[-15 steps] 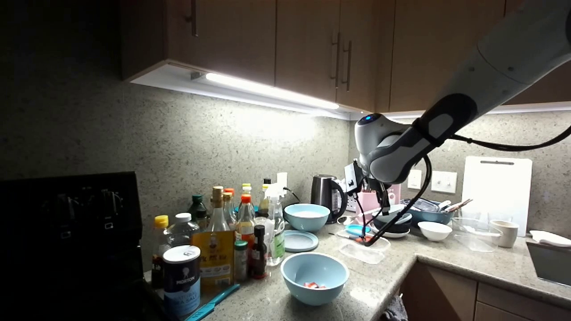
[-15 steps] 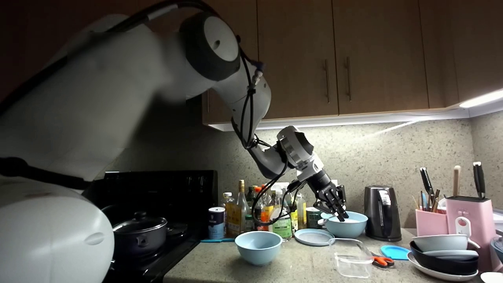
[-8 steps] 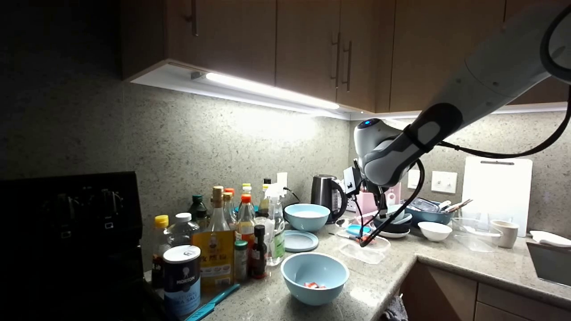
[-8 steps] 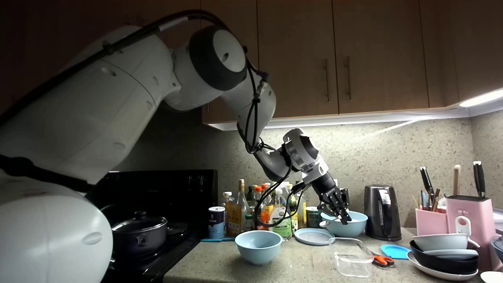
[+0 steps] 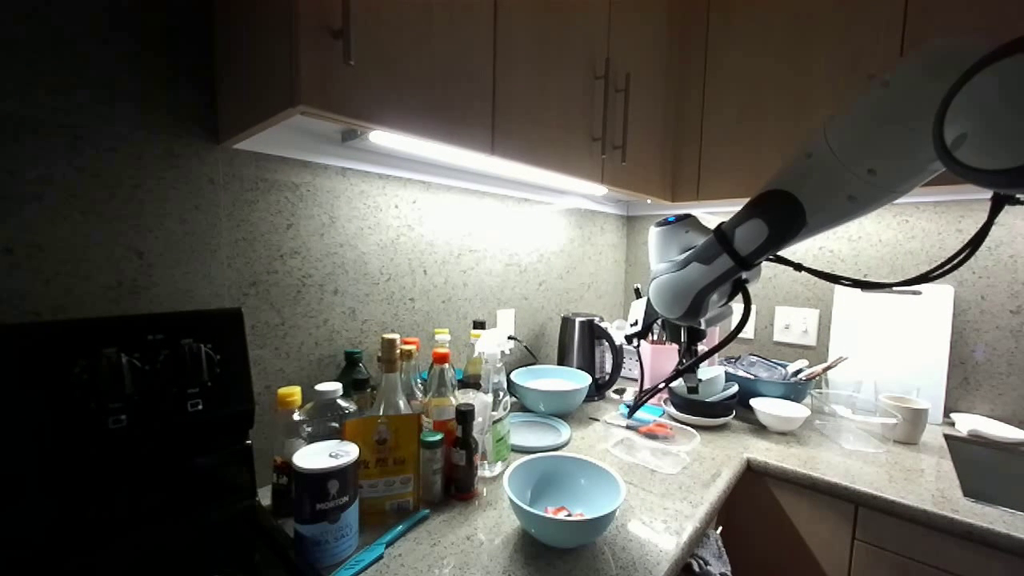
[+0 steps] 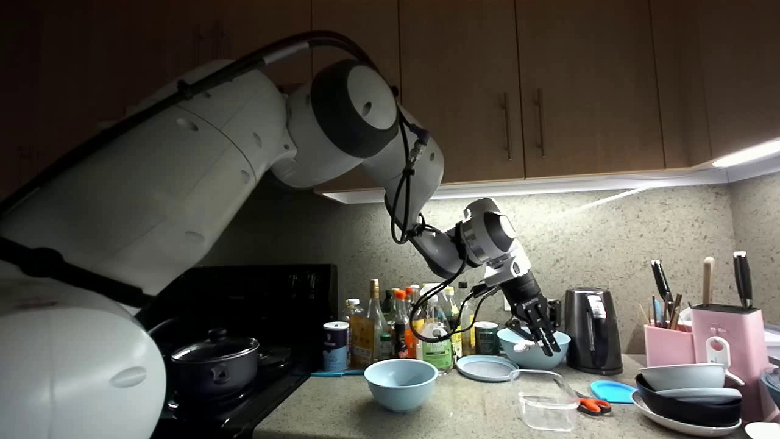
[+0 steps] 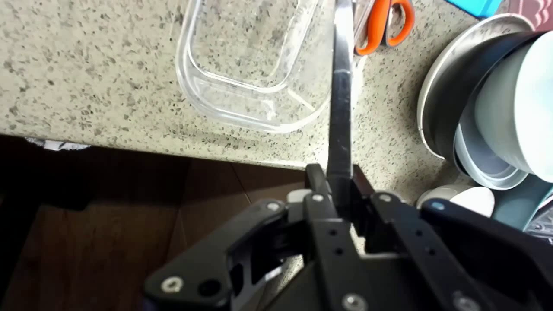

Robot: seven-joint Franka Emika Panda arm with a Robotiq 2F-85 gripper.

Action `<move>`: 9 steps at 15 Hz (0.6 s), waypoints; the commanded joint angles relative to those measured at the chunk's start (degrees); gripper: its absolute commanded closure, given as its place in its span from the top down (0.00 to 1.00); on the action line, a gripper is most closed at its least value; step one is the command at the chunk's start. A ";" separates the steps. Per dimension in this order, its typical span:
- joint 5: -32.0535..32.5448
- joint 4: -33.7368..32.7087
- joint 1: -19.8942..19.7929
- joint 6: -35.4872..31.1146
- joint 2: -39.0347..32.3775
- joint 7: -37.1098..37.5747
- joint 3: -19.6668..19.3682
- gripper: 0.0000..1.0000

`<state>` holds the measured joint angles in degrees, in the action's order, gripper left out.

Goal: Remove the spoon from the bowl and put it in the container

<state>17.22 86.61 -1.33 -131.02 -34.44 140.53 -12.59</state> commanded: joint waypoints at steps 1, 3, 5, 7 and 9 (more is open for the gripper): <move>-6.20 -7.54 -1.97 5.95 -4.49 -0.67 0.25 0.04; -7.92 -10.14 -1.86 10.75 -6.19 1.28 -0.22 0.04; -9.02 -12.23 -1.51 15.38 -7.49 3.47 -0.64 0.04; -9.77 -14.12 -1.66 18.35 -8.52 4.76 -0.42 0.04; -10.51 -16.38 -2.07 20.75 -9.91 5.72 -0.23 0.04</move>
<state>8.99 74.26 -2.84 -114.09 -42.25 144.26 -12.89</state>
